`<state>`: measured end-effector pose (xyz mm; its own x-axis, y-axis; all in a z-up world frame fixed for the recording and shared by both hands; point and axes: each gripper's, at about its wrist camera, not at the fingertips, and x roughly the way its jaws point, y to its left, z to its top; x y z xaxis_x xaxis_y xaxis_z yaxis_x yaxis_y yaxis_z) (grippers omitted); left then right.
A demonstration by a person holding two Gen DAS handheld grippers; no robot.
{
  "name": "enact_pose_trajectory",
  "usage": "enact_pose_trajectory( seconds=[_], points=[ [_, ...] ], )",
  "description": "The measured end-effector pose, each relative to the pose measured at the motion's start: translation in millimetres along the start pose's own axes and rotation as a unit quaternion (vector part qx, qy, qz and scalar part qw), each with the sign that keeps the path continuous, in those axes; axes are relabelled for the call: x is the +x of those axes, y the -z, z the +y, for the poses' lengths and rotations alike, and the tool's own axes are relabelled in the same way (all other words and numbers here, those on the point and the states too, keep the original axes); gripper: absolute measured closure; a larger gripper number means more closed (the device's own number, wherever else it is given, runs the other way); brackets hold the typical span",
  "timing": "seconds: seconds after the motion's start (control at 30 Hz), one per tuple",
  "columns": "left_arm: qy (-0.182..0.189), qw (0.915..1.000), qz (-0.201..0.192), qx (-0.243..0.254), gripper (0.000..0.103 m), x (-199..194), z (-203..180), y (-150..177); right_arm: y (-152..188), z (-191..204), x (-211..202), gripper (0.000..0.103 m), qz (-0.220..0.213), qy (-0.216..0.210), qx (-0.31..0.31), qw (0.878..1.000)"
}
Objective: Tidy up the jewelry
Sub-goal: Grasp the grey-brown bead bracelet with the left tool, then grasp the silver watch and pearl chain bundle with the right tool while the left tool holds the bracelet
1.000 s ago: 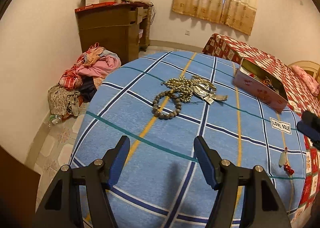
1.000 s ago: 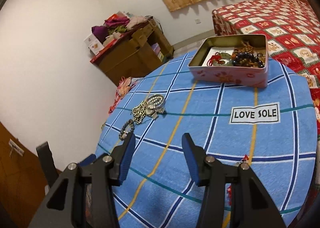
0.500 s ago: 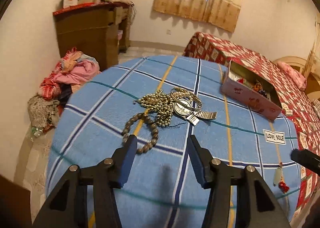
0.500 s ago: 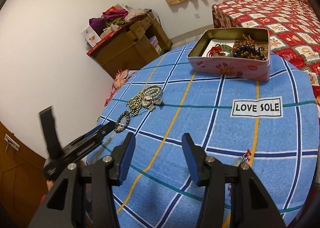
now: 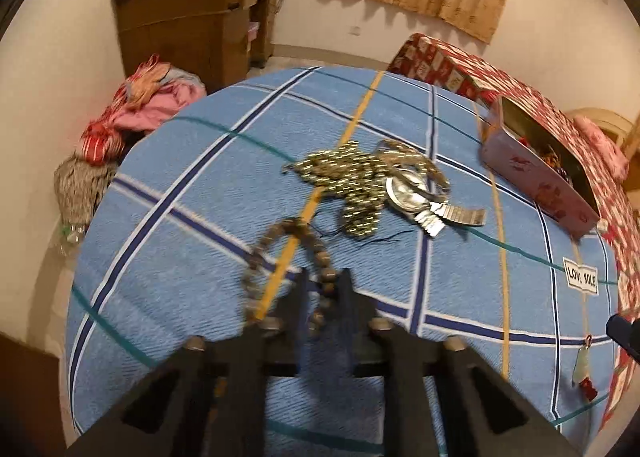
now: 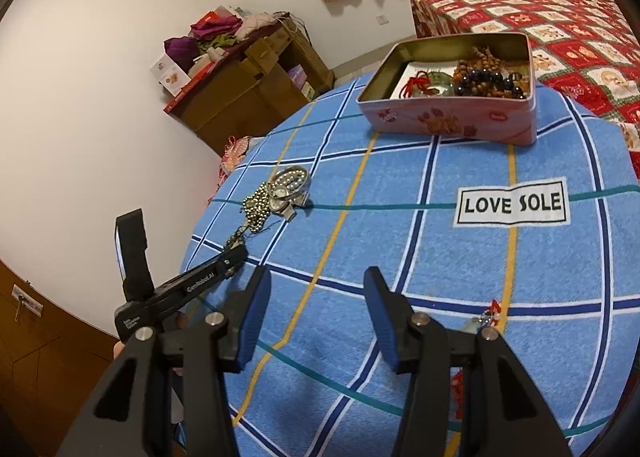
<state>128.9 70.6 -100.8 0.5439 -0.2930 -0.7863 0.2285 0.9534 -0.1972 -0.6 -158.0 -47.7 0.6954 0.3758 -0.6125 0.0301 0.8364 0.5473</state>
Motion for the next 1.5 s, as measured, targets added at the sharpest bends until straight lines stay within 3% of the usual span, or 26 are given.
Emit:
enact_pose_trajectory(
  seconds=[0.2, 0.37, 0.67, 1.13, 1.3, 1.5],
  points=[
    [0.042, 0.9991, 0.011, -0.005, 0.095, -28, 12, 24, 0, -1, -2, 0.050, -0.003, 0.001, 0.004, 1.000],
    [0.051, 0.9987, -0.008, 0.002, 0.095, -51, 13, 37, 3, 3, 0, 0.050, 0.001, -0.004, 0.005, 1.000],
    [0.055, 0.9984, -0.011, 0.007, 0.095, -49, 9, 35, 5, 14, -8, 0.050, -0.008, -0.005, -0.011, 1.000],
    [0.114, 0.9883, -0.101, 0.011, 0.095, -102, -6, 17, 4, 12, 1, 0.050, 0.001, -0.003, -0.016, 1.000],
    [0.107, 0.9877, -0.113, 0.013, 0.095, -107, -8, 13, -10, 24, 9, 0.055, -0.008, -0.005, -0.047, 0.999],
    [0.105, 0.9871, -0.121, 0.005, 0.095, -108, -3, 10, -38, 56, 41, 0.059, -0.017, -0.001, -0.134, 0.991]
  ],
)
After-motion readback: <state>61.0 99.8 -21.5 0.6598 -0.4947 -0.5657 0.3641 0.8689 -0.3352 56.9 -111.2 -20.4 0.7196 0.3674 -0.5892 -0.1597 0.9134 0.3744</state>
